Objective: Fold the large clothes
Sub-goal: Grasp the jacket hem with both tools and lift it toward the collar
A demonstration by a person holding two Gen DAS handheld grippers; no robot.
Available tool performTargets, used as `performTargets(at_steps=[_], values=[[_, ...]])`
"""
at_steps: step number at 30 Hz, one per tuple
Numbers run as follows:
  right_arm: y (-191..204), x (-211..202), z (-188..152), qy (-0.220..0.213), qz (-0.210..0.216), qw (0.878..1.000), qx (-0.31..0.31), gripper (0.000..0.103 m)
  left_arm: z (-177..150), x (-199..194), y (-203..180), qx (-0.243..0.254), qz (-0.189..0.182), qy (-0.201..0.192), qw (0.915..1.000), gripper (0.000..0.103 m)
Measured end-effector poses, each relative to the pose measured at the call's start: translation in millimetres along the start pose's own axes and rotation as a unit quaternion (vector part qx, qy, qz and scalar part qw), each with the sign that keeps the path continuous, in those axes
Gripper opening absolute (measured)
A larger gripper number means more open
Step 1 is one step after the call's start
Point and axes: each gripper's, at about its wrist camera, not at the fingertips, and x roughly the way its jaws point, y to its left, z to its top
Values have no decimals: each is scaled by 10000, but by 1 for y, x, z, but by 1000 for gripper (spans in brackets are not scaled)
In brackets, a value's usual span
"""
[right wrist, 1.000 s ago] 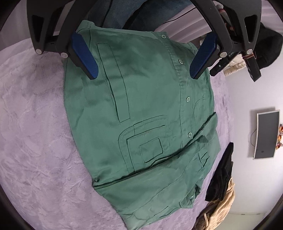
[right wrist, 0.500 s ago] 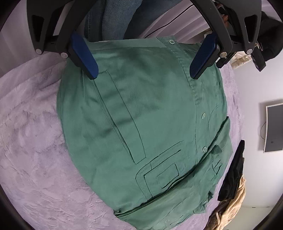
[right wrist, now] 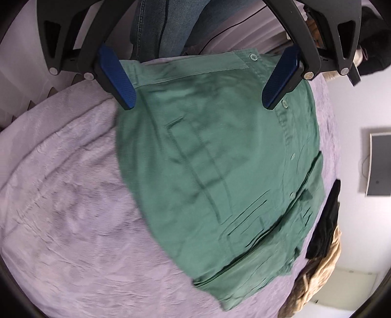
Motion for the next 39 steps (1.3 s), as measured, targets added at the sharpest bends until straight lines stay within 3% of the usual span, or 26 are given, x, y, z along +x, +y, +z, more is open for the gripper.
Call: performTargets(at_steps=[6,11,14,18,21,23,24,27,29,32,39], values=[[-23,-6,12,-359,-114,9993,-39,103,5,11,34,-110,73,-56,9999,103],[-43,19,20,-138,-75,9999,-71,103,17,25,61,-383,-359,-23,9986,103],[-50,41,12,281,342,9989,139,103,20,42,61,-321,-599,184,9975,103],[-31,46,-7,687,887,9935,-168,103,15,54,50,118,-643,366,9972,103],[-16,36,-12,777,1817,9800,-216,103,5,55,41,400,-676,442,9959,103],[-10,31,-13,774,2190,9725,-192,103,-2,56,38,512,-722,511,9948,103],[-9,32,-13,762,2157,9733,-198,103,-7,56,35,556,-762,561,9940,103],[-14,53,-12,910,1263,9876,-201,103,-19,62,29,614,-903,789,9909,103],[-21,66,-13,1037,961,9899,-105,103,-27,65,24,714,-784,816,9910,103],[-21,67,-15,1001,975,9902,-47,103,-35,67,18,756,-604,770,9923,103],[-8,71,-12,1072,851,9904,-173,103,-34,66,25,688,-631,735,9929,103]])
